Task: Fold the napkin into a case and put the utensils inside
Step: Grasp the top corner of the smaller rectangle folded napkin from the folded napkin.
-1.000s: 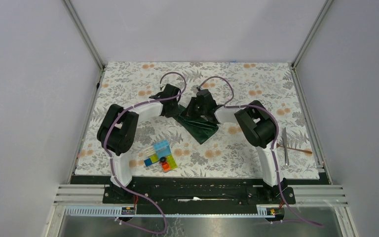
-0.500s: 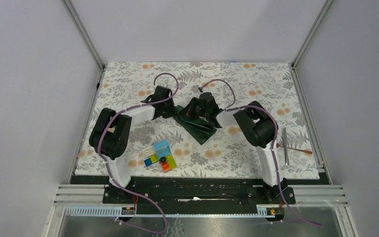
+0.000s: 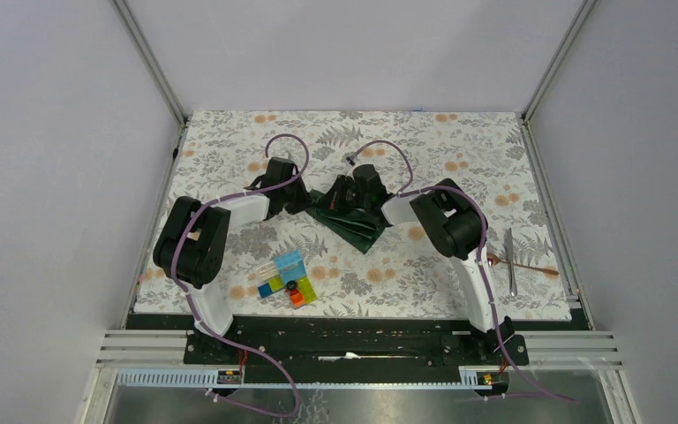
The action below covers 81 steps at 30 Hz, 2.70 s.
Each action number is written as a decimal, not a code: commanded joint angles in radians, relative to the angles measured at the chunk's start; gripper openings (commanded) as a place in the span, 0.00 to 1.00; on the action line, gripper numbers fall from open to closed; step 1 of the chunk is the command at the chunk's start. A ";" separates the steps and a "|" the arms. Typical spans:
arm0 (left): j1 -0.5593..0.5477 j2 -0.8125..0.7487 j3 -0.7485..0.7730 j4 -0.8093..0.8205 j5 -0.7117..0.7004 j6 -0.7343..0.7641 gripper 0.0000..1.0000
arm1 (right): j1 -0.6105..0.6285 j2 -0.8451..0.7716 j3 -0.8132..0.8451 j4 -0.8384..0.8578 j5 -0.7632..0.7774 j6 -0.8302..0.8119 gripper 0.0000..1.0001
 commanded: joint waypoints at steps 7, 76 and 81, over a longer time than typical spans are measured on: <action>0.036 -0.067 -0.076 0.076 0.043 -0.079 0.00 | -0.024 -0.086 -0.001 -0.061 -0.133 -0.067 0.25; 0.062 -0.132 -0.101 0.030 0.074 -0.069 0.00 | -0.007 0.017 0.130 -0.099 -0.290 -0.074 0.18; 0.061 -0.128 -0.078 0.026 0.086 -0.069 0.00 | 0.028 0.066 0.149 -0.087 -0.283 -0.078 0.13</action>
